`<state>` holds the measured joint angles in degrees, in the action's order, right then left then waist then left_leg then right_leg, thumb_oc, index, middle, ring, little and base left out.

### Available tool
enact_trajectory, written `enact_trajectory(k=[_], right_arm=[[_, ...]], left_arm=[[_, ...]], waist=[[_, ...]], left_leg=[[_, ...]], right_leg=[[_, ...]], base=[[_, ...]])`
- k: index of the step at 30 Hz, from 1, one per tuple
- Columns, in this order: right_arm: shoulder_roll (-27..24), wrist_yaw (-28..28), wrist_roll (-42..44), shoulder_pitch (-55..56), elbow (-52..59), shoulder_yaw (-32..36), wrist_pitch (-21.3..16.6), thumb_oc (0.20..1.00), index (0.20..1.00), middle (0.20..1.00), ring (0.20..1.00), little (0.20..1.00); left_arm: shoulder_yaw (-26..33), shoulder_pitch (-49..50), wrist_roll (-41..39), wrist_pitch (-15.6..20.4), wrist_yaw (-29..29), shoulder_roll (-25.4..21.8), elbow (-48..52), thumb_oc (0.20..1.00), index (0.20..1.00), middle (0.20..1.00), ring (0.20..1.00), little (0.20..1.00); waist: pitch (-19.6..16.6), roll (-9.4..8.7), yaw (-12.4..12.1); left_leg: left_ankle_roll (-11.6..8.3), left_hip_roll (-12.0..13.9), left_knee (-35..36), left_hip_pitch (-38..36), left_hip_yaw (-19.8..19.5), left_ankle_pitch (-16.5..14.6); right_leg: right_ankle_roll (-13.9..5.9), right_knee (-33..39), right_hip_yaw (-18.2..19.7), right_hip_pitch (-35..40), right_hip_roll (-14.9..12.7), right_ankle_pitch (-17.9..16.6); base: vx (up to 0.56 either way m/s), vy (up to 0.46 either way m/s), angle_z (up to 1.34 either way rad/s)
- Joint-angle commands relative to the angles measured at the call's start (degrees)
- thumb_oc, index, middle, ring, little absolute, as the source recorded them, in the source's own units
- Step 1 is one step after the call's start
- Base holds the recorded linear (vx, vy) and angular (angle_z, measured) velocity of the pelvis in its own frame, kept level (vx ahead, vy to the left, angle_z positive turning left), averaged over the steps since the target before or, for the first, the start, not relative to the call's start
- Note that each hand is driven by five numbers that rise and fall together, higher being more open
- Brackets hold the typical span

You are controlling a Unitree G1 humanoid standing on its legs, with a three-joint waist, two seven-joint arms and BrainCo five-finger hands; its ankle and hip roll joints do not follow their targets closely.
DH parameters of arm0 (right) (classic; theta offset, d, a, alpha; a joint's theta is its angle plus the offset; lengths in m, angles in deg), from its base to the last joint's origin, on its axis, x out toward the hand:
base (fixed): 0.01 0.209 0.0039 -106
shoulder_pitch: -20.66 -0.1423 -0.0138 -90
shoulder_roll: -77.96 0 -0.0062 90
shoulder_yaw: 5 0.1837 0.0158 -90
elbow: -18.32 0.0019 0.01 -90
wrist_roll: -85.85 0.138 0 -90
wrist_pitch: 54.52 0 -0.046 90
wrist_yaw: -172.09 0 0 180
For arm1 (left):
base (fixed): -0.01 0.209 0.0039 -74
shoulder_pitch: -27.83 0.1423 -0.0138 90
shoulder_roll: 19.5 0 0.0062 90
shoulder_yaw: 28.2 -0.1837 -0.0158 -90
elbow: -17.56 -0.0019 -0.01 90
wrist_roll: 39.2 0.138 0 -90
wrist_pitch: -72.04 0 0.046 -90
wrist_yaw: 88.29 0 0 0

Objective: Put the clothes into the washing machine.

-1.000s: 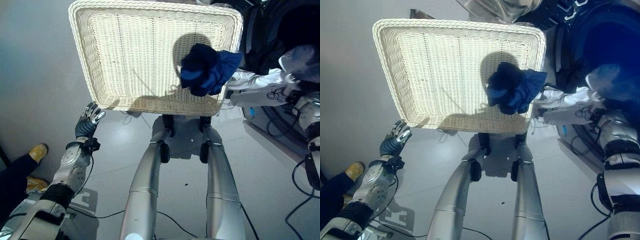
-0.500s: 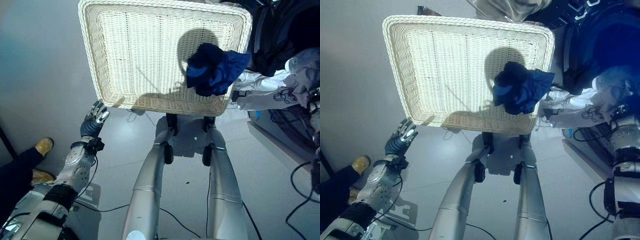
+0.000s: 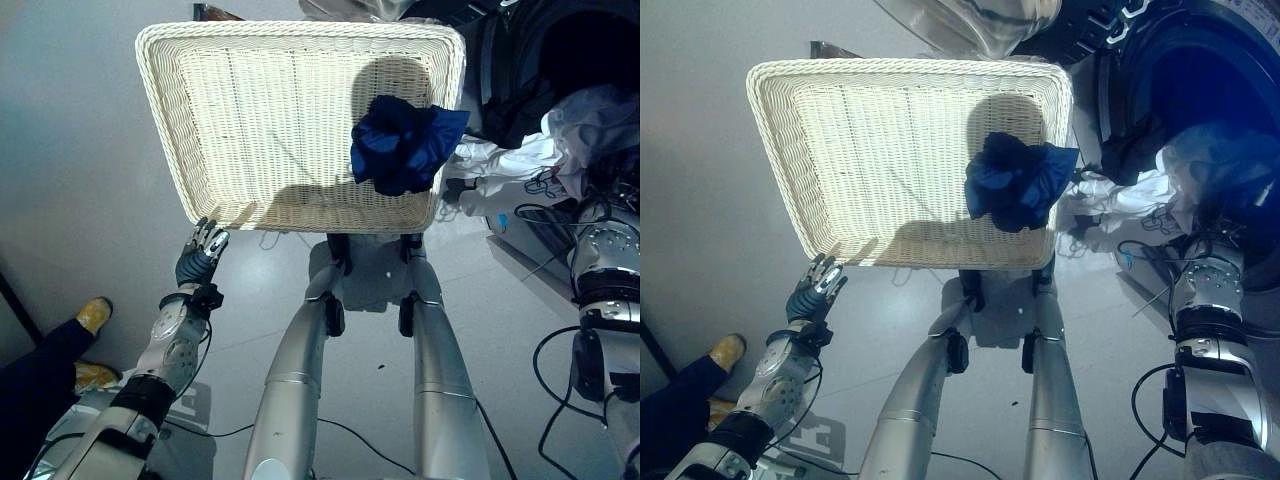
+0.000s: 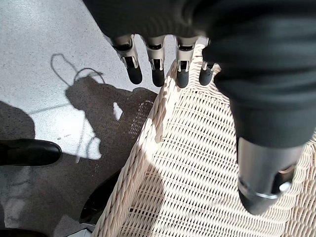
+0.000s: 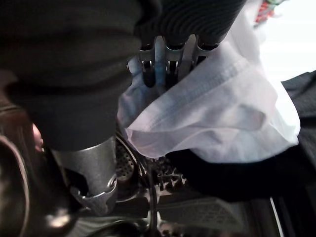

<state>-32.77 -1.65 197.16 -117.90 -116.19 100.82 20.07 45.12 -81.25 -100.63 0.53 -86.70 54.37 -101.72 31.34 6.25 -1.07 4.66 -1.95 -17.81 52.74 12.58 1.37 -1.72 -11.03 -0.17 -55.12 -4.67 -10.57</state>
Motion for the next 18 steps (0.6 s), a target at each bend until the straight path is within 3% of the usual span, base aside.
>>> enact_trajectory(k=[1, 2, 4, 5, 8, 9, 11, 12, 15, 18], right_arm=[[-2.3, -0.5, 1.7, 6.4, 4.1, -0.1, -6.4, 1.0, 1.0, 1.0, 1.0, 1.0], [-2.0, 1.5, 1.7, 6.5, 5.6, 0.2, -11.3, 1.0, 1.0, 1.0, 1.0, 1.0], [-1.9, 2.5, 1.7, 6.5, 6.1, 0.1, -13.9, 1.0, 1.0, 1.0, 1.0, 1.0], [-1.7, 3.5, 1.7, 6.6, 6.5, -0.1, -18.4, 1.0, 1.0, 1.0, 1.0, 1.0], [0.4, 9.6, -9.7, 7.6, 9.8, -0.9, -25.4, 1.0, 1.0, 1.0, 1.0, 1.0], [2.4, 13.8, -17.3, 8.8, 12.5, -1.9, -28.2, 1.0, 1.0, 1.0, 1.0, 1.0], [3.9, 20.3, -26.7, 10.9, 15.6, -2.6, -30.2, 1.0, 1.0, 1.0, 1.0, 1.0], [7.0, 28.9, -41.1, 14.3, 20.2, -4.1, -32.6, 1.0, 1.0, 1.0, 1.0, 1.0], [9.9, 35.7, -53.4, 18.3, 24.0, -5.9, -33.3, 1.0, 1.0, 1.0, 1.0, 1.0], [13.1, 38.0, -60.0, 22.8, 26.8, -8.9, -34.9, 1.0, 1.0, 1.0, 1.0, 1.0]], left_arm=[[0.0, 1.3, 3.2, 1.3, -2.5, 3.1, 2.6, 1.0, 1.0, 1.0, 1.0, 1.0], [-0.2, 1.3, 3.3, 1.5, -2.4, 3.4, 2.5, 1.0, 1.0, 1.0, 1.0, 1.0], [-0.4, 1.4, 3.1, 1.5, -2.1, 3.6, 2.7, 1.0, 1.0, 1.0, 1.0, 1.0], [-0.8, 1.3, 3.1, 1.6, -1.8, 4.1, 2.8, 1.0, 1.0, 1.0, 1.0, 1.0], [-1.2, 1.2, 3.6, 1.8, -1.0, 5.7, 2.9, 1.0, 1.0, 1.0, 1.0, 1.0], [-1.4, 1.3, 4.1, 2.1, -0.4, 6.8, 3.1, 1.0, 1.0, 1.0, 1.0, 1.0], [-1.4, 1.9, 4.4, 2.6, -0.4, 7.8, 3.2, 1.0, 1.0, 1.0, 1.0, 1.0], [-1.7, 3.0, 5.4, 3.7, 0.3, 10.2, 3.6, 1.0, 1.0, 1.0, 1.0, 1.0], [-2.3, 4.3, 6.4, 5.1, 0.7, 12.8, 4.0, 1.0, 1.0, 1.0, 1.0, 1.0], [-3.6, 5.9, 7.8, 7.3, 1.4, 16.1, 4.2, 1.0, 1.0, 1.0, 1.0, 1.0]], waist=[[-1.5, 5.71, 2.7], [-1.5, 5.6, 2.9], [-1.5, 5.59, 3.0], [-1.5, 5.71, 3.1], [-1.5, 6.02, 3.5], [-1.5, 6.25, 3.7], [-1.5, 6.43, 4.0], [-1.5, 6.93, 4.5], [-1.5, 7.65, 5.2], [-1.5, 8.58, 5.9]], left_leg=[[-6.86, -0.1, 11.0, -2.4, -5.2, 5.1], [-6.8, -0.2, 11.2, -2.8, -5.1, 5.0], [-6.75, -0.2, 11.1, -3.0, -5.0, 5.0], [-6.66, -0.4, 10.9, -3.2, -4.8, 4.8], [-6.51, -0.6, 10.5, -3.3, -4.6, 4.7], [-6.48, -0.6, 10.3, -3.2, -4.4, 4.7], [-6.44, -0.7, 10.2, -3.2, -4.1, 4.8], [-6.39, -0.8, 10.2, -3.1, -3.6, 4.9], [-6.47, -0.8, 10.1, -3.2, -2.8, 5.2], [-6.55, -0.9, 10.0, -3.2, -1.8, 5.4]], right_leg=[[-2.48, -6.3, -3.3, 0.2, 3.3, 8.8], [-2.56, -6.0, -3.2, 0.5, 3.3, 8.6], [-2.57, -5.8, -3.1, 0.7, 3.3, 8.5], [-2.61, -5.7, -3.0, 0.8, 3.3, 8.4], [-2.5, -5.5, -2.7, 0.9, 3.2, 8.3], [-2.38, -5.6, -2.5, 0.8, 3.3, 8.5], [-2.25, -5.8, -2.2, 0.6, 3.3, 8.6], [-2.01, -6.0, -1.5, 0.4, 3.5, 8.9], [-1.83, -6.2, -0.8, 0.3, 3.4, 9.3], [-1.64, -6.3, 0.1, 0.1, 3.2, 9.6]], base=[[-0.02, 0.038, -0.05], [-0.02, 0.047, -0.05], [-0.01, 0.047, -0.04], [-0.02, 0.061, -0.04], [-0.02, 0.07, -0.05], [-0.02, 0.09, -0.06], [-0.01, 0.119, -0.05], [-0.01, 0.145, -0.04], [-0.01, 0.147, -0.11], [0.0, 0.129, -0.12]])
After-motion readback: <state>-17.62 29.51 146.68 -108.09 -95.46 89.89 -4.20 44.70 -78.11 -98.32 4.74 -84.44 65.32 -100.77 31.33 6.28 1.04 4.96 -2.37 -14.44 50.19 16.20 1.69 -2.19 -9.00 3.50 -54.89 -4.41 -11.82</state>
